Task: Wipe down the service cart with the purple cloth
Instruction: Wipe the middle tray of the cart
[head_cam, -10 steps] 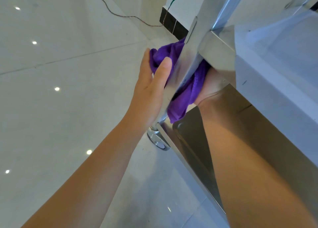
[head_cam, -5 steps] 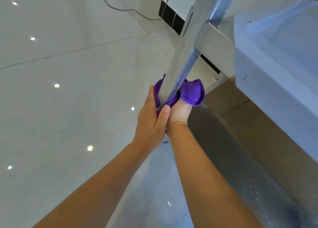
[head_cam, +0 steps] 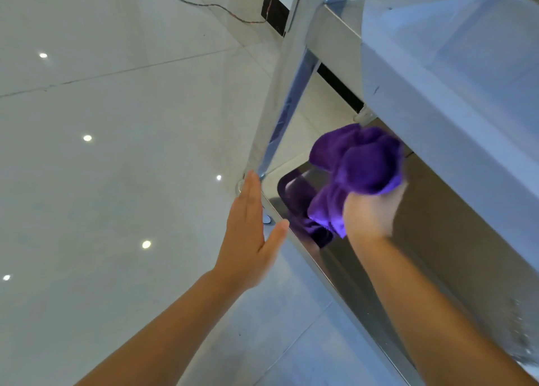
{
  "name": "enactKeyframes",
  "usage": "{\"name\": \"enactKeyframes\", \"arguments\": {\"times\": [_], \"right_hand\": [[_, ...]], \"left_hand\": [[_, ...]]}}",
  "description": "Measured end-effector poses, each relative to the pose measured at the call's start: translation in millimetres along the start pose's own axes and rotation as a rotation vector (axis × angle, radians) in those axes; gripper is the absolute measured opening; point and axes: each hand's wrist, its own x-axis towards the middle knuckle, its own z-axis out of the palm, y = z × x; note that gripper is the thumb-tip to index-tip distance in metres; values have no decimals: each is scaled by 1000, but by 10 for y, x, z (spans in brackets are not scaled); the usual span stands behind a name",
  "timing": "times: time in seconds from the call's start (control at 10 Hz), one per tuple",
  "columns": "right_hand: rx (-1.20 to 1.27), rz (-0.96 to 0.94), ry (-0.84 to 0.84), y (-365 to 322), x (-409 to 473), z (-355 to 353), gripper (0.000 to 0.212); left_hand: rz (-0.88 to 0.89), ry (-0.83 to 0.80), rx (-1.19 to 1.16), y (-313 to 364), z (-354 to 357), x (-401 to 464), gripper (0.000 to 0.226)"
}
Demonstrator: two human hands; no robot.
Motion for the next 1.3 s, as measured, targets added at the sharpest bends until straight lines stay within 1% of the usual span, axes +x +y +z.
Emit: {"name": "enactKeyframes", "arguments": {"times": [0.1, 0.2, 0.3, 0.4, 0.5, 0.6, 0.7, 0.8, 1.0, 1.1, 1.2, 1.3], "right_hand": [[-248, 20, -496, 256, -115, 48, 49], [-474, 20, -779, 368, -97, 140, 58], [-714, -170, -869, 454, 64, 182, 62], [-1017, -428, -893, 472, 261, 149, 64], [-1098, -423, -792, 554, 556, 126, 66], [-1055, -253, -687, 550, 768, 182, 65], [-1003, -298, -735, 586, 689, 241, 61], [-950, -400, -823, 670, 466, 115, 57], [-872, -384, -894, 685, 63, -195, 57], [-878, -425, -803, 752, -143, -323, 69], [-845, -381, -758, 740, -133, -353, 63], [-913, -397, -771, 703, -44, -265, 60]], "left_hand": [[-17, -24, 3, 39, 70, -5, 71], [-62, -39, 200, -55, 155, -2, 67], [-71, -153, 415, -117, 182, -42, 66], [-56, -171, 468, -99, 165, -46, 80], [-45, -220, 486, -84, 165, -29, 84], [-66, -255, 452, -51, 157, -3, 90], [-94, -301, 486, -76, 134, 22, 92], [-97, -325, 489, -107, 112, 46, 89], [-136, -368, 463, -67, 75, 50, 97], [-157, -378, 467, -18, 65, 48, 100], [-152, -382, 544, -2, 53, 46, 100], [-119, -345, 591, -8, 44, 75, 93]]}}
